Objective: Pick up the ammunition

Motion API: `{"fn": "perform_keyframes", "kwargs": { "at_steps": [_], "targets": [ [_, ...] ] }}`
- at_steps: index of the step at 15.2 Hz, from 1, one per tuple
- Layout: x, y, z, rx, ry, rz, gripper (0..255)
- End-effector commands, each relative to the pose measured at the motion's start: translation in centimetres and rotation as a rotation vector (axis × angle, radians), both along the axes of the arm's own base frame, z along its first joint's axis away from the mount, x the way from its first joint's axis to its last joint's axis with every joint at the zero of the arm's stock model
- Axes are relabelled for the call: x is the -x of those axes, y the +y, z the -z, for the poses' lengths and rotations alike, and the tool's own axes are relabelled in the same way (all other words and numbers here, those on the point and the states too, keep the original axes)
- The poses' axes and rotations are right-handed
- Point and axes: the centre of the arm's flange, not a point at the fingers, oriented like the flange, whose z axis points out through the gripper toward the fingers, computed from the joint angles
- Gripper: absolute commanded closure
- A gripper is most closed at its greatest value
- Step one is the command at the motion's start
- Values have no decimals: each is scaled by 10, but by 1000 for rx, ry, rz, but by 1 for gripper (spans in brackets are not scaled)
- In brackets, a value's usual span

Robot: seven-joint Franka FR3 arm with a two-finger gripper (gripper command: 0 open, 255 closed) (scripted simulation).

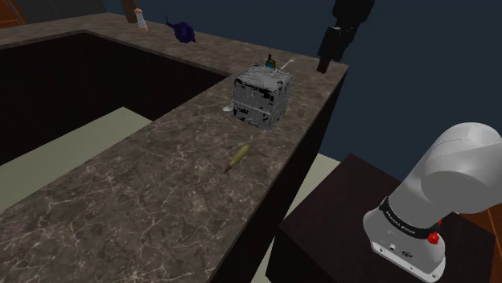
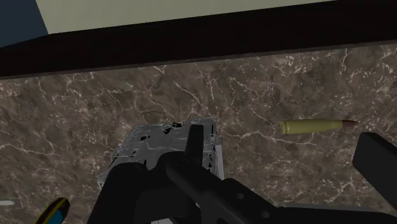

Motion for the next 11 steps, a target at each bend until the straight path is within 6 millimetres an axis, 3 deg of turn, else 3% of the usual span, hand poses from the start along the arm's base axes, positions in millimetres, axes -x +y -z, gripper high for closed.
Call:
{"fn": "perform_keyframes", "kwargs": {
  "at_steps": [1,11],
  "targets": [
    [0,0,0,0,0,0,0],
    [-17,88,99,-30,5,465,0]
  ]
}}
